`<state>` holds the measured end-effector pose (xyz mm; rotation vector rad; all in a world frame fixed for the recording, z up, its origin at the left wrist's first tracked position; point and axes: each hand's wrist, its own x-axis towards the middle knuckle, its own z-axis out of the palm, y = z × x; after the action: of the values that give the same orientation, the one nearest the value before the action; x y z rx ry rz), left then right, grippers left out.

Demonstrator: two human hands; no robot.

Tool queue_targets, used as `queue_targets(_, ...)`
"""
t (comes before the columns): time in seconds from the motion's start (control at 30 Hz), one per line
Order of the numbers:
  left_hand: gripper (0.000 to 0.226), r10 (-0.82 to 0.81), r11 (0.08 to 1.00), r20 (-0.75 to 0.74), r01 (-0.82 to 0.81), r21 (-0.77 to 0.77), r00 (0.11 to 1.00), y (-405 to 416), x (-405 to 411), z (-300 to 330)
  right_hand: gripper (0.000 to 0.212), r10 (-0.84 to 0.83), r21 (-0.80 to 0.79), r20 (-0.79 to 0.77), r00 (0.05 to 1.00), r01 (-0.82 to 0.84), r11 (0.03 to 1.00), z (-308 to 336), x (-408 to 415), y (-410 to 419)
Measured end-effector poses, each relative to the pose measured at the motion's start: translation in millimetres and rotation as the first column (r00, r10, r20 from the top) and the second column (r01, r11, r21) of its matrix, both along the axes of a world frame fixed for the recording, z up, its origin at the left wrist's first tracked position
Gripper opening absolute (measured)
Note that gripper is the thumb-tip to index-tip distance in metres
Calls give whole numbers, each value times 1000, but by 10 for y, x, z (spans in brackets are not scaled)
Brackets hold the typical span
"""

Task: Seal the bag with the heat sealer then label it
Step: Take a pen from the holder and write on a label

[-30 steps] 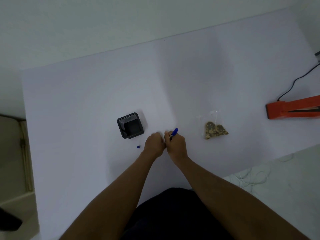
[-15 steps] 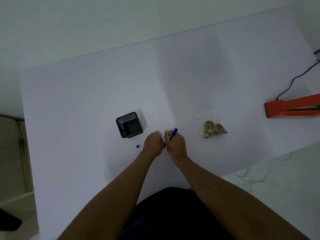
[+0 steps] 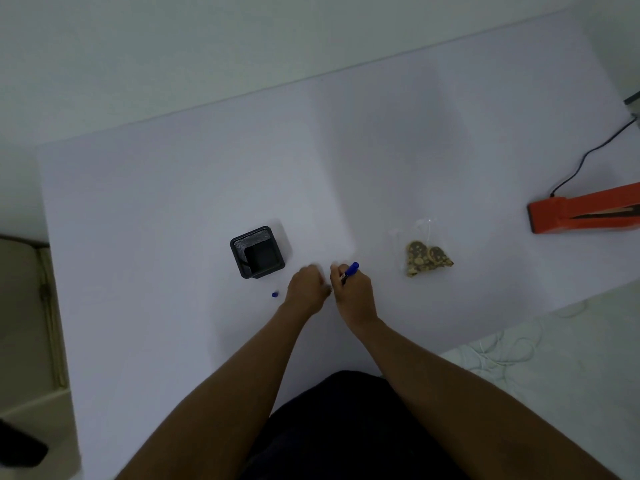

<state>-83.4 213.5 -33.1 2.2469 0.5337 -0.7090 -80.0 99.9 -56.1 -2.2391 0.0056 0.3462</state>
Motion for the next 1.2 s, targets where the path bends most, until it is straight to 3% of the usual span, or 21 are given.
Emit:
queue_targets(0.47,21,10,1000,-2,-10,5,1000,6,0,6,40,53,-36,-32,998,-54,998,-17,-2,34)
queue_targets(0.63,33,2,1000,2,-2,18,1000,3,15,21,40,35,-35,-36,999,-37,999,-54,-7,45)
queue_targets(0.83,16,-7,999,7,6,43,1000,-3,-7,11,38,24,-43,-68,997,-27,999,-141,-12,49)
queue_targets(1.2,21,4,999,8,-4,33,1000,1,5,-28,42,22,-44,-50,998,-25,999,-104,-38,43)
